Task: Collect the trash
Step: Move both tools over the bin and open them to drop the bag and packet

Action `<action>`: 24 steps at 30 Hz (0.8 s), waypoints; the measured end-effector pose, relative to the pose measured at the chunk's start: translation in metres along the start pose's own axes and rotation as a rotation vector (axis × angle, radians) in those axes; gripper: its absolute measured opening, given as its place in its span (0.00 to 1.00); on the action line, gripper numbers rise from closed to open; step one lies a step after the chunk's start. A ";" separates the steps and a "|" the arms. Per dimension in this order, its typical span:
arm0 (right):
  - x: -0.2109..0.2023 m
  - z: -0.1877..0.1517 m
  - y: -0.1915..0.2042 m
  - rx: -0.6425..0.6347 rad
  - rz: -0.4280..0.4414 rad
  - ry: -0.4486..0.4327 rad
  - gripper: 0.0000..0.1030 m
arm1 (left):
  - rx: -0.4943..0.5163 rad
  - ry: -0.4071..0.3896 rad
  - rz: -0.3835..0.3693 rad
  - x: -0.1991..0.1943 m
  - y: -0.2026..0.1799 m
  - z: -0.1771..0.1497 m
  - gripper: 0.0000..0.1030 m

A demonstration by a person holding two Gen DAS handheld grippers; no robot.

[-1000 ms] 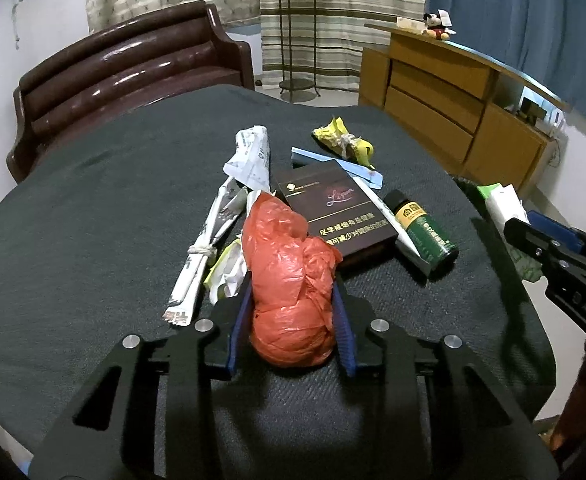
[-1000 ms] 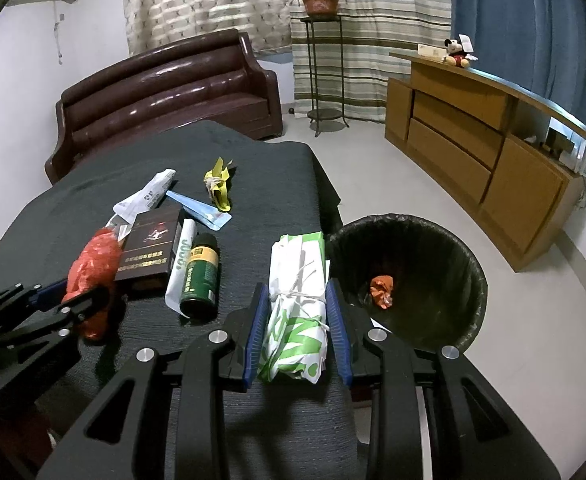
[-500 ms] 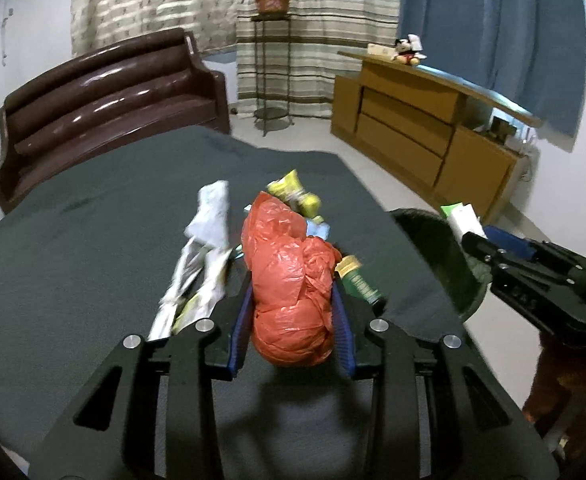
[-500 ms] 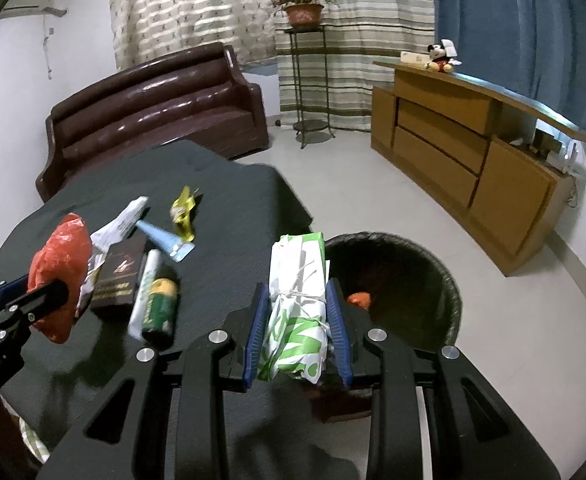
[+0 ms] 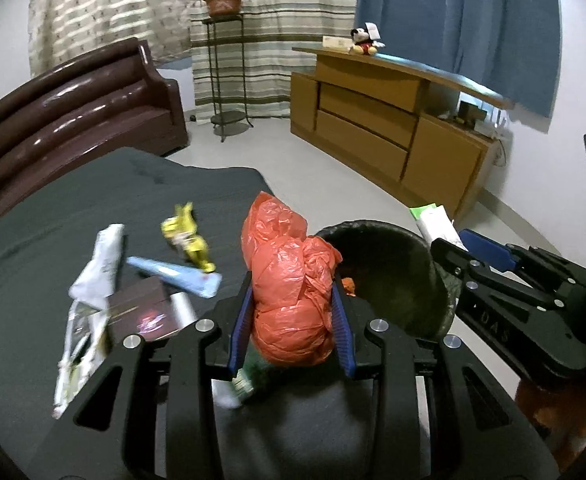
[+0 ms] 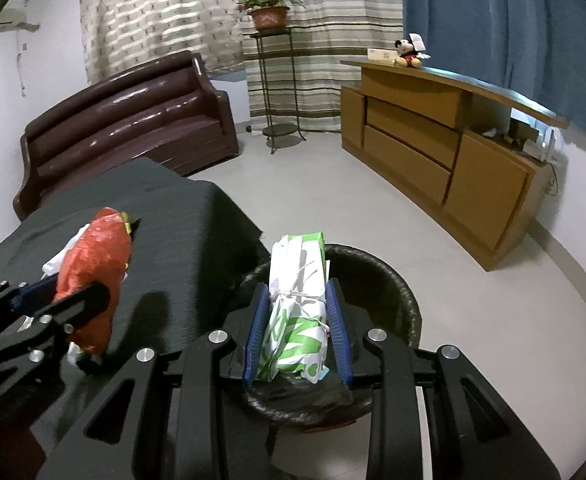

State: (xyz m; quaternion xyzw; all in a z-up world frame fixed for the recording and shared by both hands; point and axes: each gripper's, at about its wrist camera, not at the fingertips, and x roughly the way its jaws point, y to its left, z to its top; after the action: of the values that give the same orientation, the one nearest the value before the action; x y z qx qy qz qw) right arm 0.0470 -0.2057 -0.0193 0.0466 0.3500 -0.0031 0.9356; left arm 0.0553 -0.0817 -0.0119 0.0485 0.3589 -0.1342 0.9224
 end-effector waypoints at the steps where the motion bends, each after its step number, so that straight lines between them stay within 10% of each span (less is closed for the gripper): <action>1: 0.003 0.000 -0.004 0.007 -0.004 0.003 0.30 | 0.004 0.006 0.000 0.006 -0.004 0.002 0.33; 24: 0.034 -0.001 -0.029 0.077 -0.037 0.051 0.30 | 0.071 0.072 0.030 0.073 -0.041 0.017 0.34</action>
State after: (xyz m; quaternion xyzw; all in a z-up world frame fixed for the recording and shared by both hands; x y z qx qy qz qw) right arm 0.0711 -0.2339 -0.0452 0.0764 0.3744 -0.0326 0.9235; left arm 0.1064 -0.1399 -0.0484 0.0916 0.3862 -0.1313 0.9084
